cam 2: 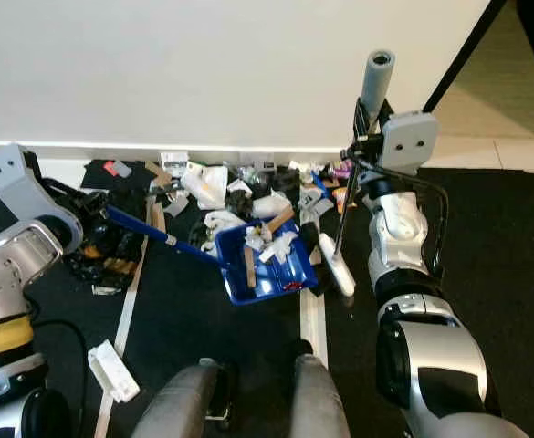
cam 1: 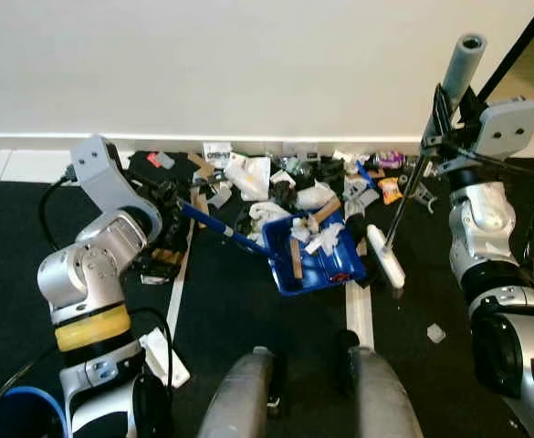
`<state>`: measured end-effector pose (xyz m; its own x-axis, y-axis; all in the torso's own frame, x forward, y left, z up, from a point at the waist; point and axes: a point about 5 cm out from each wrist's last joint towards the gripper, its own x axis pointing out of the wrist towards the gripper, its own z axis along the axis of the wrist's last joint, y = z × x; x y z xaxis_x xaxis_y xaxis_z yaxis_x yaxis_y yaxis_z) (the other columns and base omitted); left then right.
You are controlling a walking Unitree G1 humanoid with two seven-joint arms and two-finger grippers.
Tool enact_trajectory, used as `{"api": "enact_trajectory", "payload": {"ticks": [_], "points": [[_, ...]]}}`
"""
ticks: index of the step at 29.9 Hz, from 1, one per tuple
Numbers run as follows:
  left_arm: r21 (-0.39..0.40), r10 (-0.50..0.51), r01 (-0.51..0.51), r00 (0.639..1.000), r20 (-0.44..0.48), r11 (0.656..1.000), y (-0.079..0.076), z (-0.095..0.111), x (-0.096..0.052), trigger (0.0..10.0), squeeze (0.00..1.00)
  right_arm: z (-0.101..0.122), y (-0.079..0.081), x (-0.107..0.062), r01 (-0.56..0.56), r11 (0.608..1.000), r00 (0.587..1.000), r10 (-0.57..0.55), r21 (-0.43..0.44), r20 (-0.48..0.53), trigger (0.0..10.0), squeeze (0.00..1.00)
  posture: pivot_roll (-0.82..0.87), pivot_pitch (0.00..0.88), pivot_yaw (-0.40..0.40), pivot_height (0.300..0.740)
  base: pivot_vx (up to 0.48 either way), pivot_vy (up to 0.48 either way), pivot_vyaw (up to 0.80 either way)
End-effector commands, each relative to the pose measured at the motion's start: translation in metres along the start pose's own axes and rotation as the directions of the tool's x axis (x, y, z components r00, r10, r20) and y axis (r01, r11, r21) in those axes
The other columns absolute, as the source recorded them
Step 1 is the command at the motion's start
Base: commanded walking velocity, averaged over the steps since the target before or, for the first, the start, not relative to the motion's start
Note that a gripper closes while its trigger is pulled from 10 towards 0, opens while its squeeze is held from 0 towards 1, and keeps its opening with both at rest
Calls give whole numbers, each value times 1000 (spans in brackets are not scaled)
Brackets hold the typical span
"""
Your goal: Sweep floor
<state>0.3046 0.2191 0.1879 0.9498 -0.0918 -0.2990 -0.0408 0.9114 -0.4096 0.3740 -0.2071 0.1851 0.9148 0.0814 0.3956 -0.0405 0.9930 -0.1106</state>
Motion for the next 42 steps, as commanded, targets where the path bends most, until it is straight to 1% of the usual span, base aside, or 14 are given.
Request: {"api": "enact_trajectory", "payload": {"ticks": [1, 5, 8, 11, 15, 20, 25, 26, 30, 31, 32, 36, 39, 42], "points": [[3, -47, 47, 999, 23, 999, -2, 5, -8, 10000, 0, 5, -1, 2, 8, 1000, 1000, -8, 10, 28, 10000, 0, 81, 220, 30, 740, 0, 0, 0], [1, -2, 2, 998, 65, 1000, 8, 13, -16, 10000, 0, 7, 4, 6, -3, 998, 1000, 1, 55, 25, 10000, 0, 80, 216, 29, 740, 0, 0, 0], [-3, 0, 1, 998, 70, 1000, 9, 16, -19, 10000, 0, 7, 7, 7, -9, 997, 1000, 8, 72, 19, 10000, 0, 82, 215, 26, 740, 0, 0, 0], [-80, -1, 7, 997, 79, 997, 8, 19, -20, 10000, 0, 4, 16, 10, -26, 993, 1000, 28, 115, -14, 10000, 0, 82, 211, 24, 740, 0, 0, 0], [-108, 1, 10, 994, 107, 994, 8, 18, -21, 10000, 0, 1, 22, 13, -15, 987, 998, 24, 160, -54, 10000, 0, 80, 207, 23, 740, 0, 0, 0], [-139, 29, -18, 996, 81, 990, 12, 5, -17, 10000, 0, -3, 26, 12, 9, 992, 995, 4, 123, -100, 10000, 0, 77, 199, 25, 740, 0, 0, 0], [-181, 67, -53, 995, 68, 982, 21, -3, -15, 10000, 0, -5, 26, 12, 0, 986, 993, 19, 164, -114, 10000, 0, 69, 187, 28, 740, 0, 0, 0], [-140, 148, -139, 987, 55, 980, 31, -9, -12, 10000, 0, -9, 26, 10, -8, 984, 988, 35, 176, -150, 10000, 0, 66, 177, 29, 740, 0, 0, 0], [-91, 186, -180, 981, 60, 979, 36, -12, -12, 10000, 0, -12, 27, 7, -22, 985, 985, 50, 168, -163, 10000, 0, 64, 172, 30, 740, 0, 0, 0], [28, 208, -213, 970, 128, 977, 34, -9, -14, 10000, 0, -12, 28, 2, -9, 988, 991, 29, 151, -128, 10000, 0, 63, 159, 28, 740, 0, 0, 0], [57, 209, -219, 966, 151, 974, 33, -8, -14, 10000, 0, -12, 29, 0, -2, 987, 993, 21, 160, -114, 10000, 0, 64, 151, 29, 740, 0, 0, 0], [96, 175, -198, 962, 211, 975, 27, -3, -16, 10000, 0, -11, 32, -5, -8, 991, 997, 17, 133, -73, 10000, 0, 64, 136, 31, 740, 0, 0, 0], [143, 99, -148, 949, 300, 979, 12, 9, -20, 10000, 0, -6, 30, -7, 13, 996, 999, -10, 84, -32, 10000, 0, 61, 117, 38, 740, 0, 0, 0], [145, 89, -140, 946, 313, 979, 7, 16, -19, 10000, 0, 0, 27, -5, 18, 998, 1000, -18, 60, -5, 10000, 0, 55, 100, 52, 740, 0, 0, 0]]}}
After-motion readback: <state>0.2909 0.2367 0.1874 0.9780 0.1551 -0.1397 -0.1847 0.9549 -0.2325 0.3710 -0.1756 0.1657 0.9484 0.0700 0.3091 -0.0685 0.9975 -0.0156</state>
